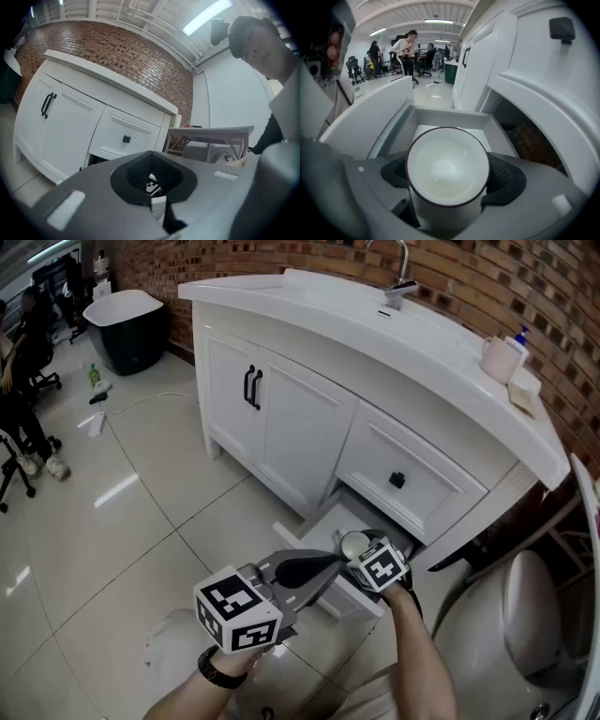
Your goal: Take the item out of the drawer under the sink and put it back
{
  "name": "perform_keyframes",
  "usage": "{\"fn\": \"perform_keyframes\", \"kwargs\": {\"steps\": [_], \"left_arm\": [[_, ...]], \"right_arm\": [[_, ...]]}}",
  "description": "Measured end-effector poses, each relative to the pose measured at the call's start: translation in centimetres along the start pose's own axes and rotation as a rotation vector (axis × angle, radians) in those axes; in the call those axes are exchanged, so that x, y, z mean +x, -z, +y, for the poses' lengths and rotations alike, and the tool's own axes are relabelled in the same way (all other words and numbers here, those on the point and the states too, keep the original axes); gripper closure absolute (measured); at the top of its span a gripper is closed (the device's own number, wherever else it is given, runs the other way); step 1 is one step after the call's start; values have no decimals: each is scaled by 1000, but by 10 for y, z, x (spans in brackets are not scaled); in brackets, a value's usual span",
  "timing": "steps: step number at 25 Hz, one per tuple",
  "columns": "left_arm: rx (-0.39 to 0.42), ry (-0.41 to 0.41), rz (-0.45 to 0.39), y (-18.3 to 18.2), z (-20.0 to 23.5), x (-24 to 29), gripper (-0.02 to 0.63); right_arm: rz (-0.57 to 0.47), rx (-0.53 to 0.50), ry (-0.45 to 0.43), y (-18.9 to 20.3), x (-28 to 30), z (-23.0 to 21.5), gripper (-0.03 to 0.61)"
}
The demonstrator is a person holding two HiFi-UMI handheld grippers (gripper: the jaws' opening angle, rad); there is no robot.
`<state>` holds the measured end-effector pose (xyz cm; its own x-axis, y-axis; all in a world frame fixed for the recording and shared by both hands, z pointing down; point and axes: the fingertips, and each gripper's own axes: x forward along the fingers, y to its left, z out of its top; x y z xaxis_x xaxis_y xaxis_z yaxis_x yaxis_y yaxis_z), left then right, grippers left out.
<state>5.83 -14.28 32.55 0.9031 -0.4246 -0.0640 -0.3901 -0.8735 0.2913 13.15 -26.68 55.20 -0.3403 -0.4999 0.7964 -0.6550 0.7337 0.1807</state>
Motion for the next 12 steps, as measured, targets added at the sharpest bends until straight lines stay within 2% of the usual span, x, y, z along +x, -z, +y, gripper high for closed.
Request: {"fn": "perform_keyframes", "kwargs": {"steps": [4,9,12], "left_arm": [[1,-27,28,5,11,-12,601],[-10,-34,32,8,22,-19,601],[2,-38,37,8,26,-20,601]], "right_arm": [[-110,92,-13,-11,-15,-2,158],[-400,147,32,-49,-100,-6,158],[-517,143,94,-61,-150,0,158]]}}
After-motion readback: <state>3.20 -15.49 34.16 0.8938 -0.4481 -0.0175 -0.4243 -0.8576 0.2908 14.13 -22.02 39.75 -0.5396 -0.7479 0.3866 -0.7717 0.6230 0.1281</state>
